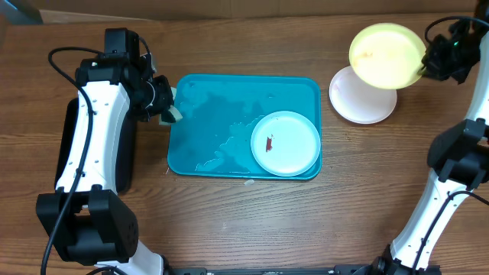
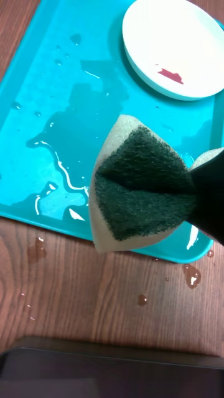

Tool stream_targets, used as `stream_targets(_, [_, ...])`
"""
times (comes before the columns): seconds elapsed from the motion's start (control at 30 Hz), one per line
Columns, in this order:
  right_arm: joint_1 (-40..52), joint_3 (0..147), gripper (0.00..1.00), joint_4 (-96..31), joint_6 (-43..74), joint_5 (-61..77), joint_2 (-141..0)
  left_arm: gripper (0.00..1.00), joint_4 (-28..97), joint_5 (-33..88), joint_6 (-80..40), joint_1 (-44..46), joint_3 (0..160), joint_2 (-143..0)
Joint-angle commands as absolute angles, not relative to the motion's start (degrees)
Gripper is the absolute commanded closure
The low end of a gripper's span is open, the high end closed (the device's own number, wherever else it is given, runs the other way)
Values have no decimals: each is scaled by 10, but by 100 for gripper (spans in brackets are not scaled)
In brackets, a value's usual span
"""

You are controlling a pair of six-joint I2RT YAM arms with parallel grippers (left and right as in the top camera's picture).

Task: Clean dirty plates on tray and stack at the side
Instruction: 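Carry the yellow plate right and stack it on the white plate, then move the right gripper back to the tray and grip the light-blue plate rim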

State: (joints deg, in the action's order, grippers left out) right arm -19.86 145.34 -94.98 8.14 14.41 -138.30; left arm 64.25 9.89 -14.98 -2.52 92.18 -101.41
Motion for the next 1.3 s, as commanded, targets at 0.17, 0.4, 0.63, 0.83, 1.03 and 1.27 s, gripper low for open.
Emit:
stream_targets(0.17, [-187,1327,96,-873,114,107,-1376,96,641,106,-142,-29,919,-1019])
stream_targets(0.4, [-175,1253,54,-829,113,131,-1376,96,636,106,-142,-29,919,-1019])
stream_targets(0.63, [-145,1281,43,-900,100,156,-1371,96,635,106,-142,-29,919,-1019])
stream_targets(0.83, [-83,1298,44,-967,91,161,-1313,96,634,106,-142,-29,919,-1019])
stream_targets(1.03, [7,1297,45,-971,56,128,-1291,96,628,120,-143,-29,919,-1019])
stream_targets(1.27, [102,1240,45,-912,-5,64,-1291,96,628,126,-143,-29,919,-1019])
